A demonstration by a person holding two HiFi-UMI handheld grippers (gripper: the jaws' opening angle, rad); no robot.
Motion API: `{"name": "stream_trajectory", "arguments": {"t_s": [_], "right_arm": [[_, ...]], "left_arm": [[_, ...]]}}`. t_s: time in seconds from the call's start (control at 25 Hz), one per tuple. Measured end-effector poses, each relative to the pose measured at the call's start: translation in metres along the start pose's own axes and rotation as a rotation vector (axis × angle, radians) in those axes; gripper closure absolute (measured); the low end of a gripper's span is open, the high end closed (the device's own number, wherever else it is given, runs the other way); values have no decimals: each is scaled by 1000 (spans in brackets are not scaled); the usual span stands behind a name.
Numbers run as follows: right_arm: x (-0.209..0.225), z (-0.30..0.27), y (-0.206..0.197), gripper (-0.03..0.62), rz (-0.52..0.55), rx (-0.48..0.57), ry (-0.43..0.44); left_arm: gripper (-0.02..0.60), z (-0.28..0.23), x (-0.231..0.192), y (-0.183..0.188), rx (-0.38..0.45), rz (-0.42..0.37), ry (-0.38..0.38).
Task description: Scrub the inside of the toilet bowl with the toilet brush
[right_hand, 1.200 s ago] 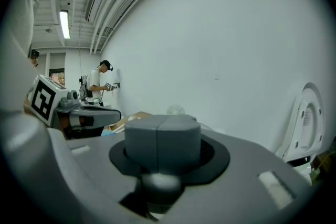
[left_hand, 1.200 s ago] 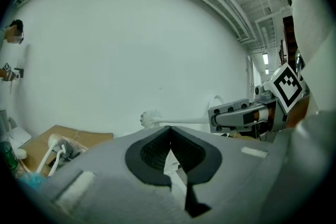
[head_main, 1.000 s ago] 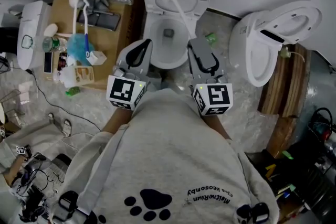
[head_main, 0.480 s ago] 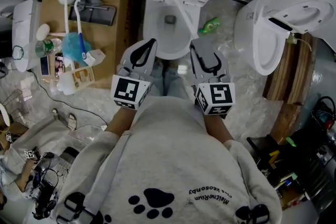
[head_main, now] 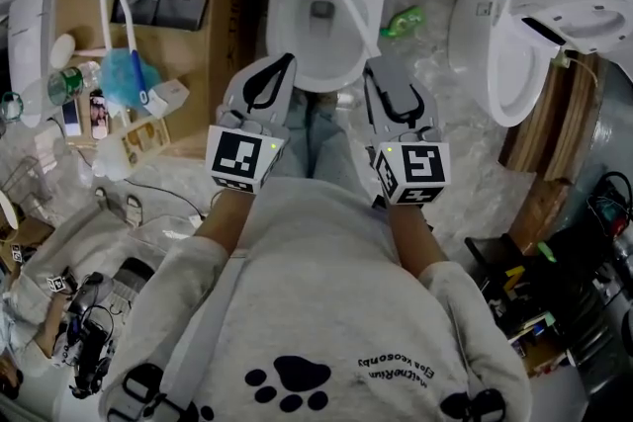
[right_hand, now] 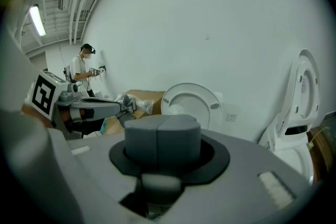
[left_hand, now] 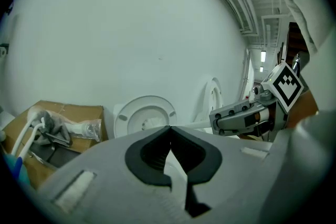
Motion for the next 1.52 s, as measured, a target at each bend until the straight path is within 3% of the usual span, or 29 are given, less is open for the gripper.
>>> {"name": "stream_trajectory", "arguments": {"t_s": [0.8, 1.52], "right_arm": [[50, -69, -82, 447, -65, -119, -50], [76, -116, -168, 447, -94, -237, -79]], "left_arm": [[584, -53, -17, -84, -43, 35, 49], [583, -96, 5, -176, -122, 23, -36]]}}
Point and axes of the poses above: the fingertips, and each gripper's own axes: z backward along the fingers, x to its right, y out of its top, the point moved 1 cm from there along z, backward along the fingers, and after that the axes turned 12 degrees about -z, right-handed, at the moved point
